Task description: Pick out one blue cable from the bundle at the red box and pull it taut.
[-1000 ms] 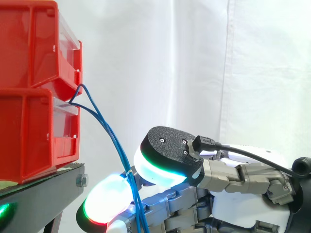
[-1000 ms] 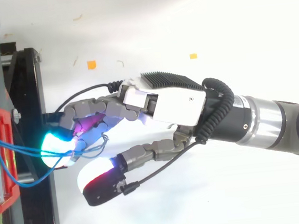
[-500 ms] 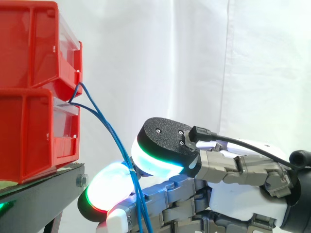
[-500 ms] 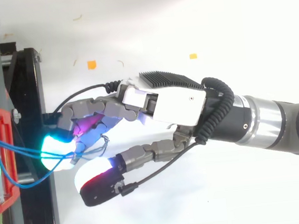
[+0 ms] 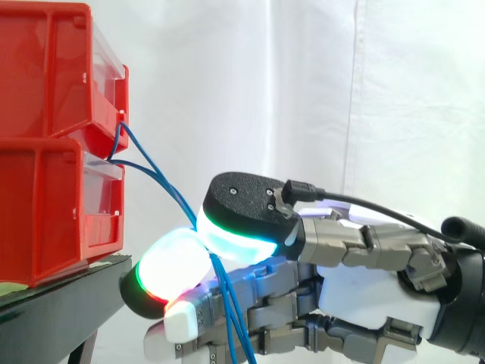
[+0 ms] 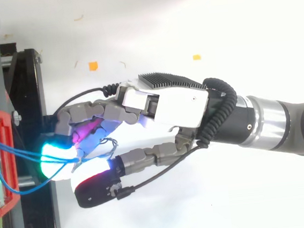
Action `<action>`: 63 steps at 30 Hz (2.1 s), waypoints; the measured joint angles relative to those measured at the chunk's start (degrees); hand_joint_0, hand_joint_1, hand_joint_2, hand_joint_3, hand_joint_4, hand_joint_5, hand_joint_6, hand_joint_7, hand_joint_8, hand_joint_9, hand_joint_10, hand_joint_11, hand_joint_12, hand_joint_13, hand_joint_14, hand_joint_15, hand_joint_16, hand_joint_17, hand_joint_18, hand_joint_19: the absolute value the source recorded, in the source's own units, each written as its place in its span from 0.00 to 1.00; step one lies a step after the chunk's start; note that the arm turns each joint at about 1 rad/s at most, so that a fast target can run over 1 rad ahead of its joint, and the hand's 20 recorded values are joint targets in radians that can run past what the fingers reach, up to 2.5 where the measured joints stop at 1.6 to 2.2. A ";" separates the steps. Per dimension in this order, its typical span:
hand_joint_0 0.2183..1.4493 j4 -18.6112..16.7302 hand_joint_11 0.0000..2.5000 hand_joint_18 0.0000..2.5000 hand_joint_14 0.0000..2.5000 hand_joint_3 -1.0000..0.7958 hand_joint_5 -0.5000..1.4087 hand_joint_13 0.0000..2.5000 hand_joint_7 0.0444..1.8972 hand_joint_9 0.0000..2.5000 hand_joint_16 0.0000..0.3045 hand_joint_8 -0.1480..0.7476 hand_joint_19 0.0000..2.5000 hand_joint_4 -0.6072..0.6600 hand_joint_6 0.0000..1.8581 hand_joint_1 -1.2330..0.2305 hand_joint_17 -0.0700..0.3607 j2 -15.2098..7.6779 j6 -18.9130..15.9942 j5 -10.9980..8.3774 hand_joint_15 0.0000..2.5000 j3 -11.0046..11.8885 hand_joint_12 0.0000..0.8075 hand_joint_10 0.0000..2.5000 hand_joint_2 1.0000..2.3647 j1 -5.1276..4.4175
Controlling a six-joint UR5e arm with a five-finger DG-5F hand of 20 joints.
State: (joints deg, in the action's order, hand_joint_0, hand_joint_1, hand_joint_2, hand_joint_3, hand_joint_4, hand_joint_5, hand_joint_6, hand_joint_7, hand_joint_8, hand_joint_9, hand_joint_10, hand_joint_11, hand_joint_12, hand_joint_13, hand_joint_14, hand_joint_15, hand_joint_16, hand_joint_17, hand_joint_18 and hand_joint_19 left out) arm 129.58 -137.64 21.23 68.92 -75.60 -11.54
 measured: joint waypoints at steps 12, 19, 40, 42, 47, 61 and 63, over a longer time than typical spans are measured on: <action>0.32 0.48 0.16 0.26 0.00 0.41 0.20 0.31 0.56 0.39 0.15 0.50 0.17 0.61 0.35 0.40 0.40 0.00 -1.46 0.43 0.11 0.60 0.42 0.01 0.01 0.10; 0.28 2.58 0.16 0.26 0.00 0.31 0.21 0.31 0.61 0.39 0.16 0.50 0.17 0.62 0.30 0.43 0.41 -0.04 -2.92 1.09 0.11 0.58 0.43 0.00 0.00 -0.31; 0.32 2.82 0.19 0.27 0.00 0.37 0.21 0.32 0.58 0.42 0.15 0.51 0.17 0.61 0.33 0.42 0.41 -0.02 -2.18 2.34 0.12 0.58 0.43 0.01 0.01 0.54; 0.32 2.99 0.21 0.27 0.00 0.40 0.20 0.32 0.54 0.43 0.15 0.50 0.17 0.59 0.36 0.42 0.41 -0.01 -2.17 2.35 0.12 0.58 0.43 0.01 0.01 0.68; 0.32 3.09 0.22 0.28 0.00 0.45 0.19 0.32 0.48 0.43 0.16 0.51 0.17 0.59 0.42 0.43 0.41 0.00 -1.85 2.41 0.12 0.60 0.44 0.01 0.01 0.80; 0.34 1.27 0.30 0.34 0.00 0.58 0.19 0.36 0.41 0.48 0.19 0.56 0.15 0.51 0.50 0.35 0.47 0.00 -0.06 2.85 0.12 0.68 0.51 0.01 0.00 0.90; 0.34 1.49 0.31 0.34 0.00 0.60 0.19 0.36 0.44 0.48 0.19 0.56 0.15 0.47 0.51 0.34 0.46 0.00 -0.06 2.86 0.13 0.67 0.51 0.01 0.00 0.92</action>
State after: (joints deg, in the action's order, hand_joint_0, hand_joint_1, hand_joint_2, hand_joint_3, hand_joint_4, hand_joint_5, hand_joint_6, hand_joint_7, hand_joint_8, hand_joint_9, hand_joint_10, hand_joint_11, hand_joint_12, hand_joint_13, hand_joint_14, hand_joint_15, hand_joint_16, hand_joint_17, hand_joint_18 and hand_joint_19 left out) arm 131.07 -137.64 21.17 71.78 -74.93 -10.62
